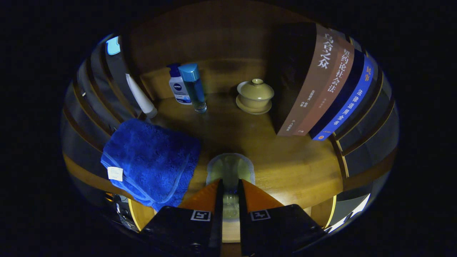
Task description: Pull open the drawer, take out the items inside it, and place them on the countertop above the cabinet.
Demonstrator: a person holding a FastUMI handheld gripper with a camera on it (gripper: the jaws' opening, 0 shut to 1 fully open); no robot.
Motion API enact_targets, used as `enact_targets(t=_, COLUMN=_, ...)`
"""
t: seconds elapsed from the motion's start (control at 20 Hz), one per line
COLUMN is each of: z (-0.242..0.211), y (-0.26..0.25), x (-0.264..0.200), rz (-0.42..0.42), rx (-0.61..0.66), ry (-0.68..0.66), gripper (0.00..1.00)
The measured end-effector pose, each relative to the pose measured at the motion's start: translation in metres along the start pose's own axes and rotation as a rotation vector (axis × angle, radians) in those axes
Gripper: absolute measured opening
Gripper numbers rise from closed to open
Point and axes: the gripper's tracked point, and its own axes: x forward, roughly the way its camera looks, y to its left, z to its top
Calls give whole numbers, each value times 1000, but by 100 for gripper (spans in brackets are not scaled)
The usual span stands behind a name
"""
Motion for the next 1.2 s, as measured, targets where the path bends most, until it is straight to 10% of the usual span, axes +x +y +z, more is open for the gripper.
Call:
enact_targets(t=0.15, z=-2, y=6, x=2, rz=24, rx=-36, ry=-7, gripper=27)
enact_targets(t=0.5, z=-5, y=4, x=-5, rz=-5, rx=-43, ry=-34, gripper=100)
enact_targets(t=1.2, z=-48, y=3, x=-125, rz=67, rx=-49, ry=-428, gripper=100)
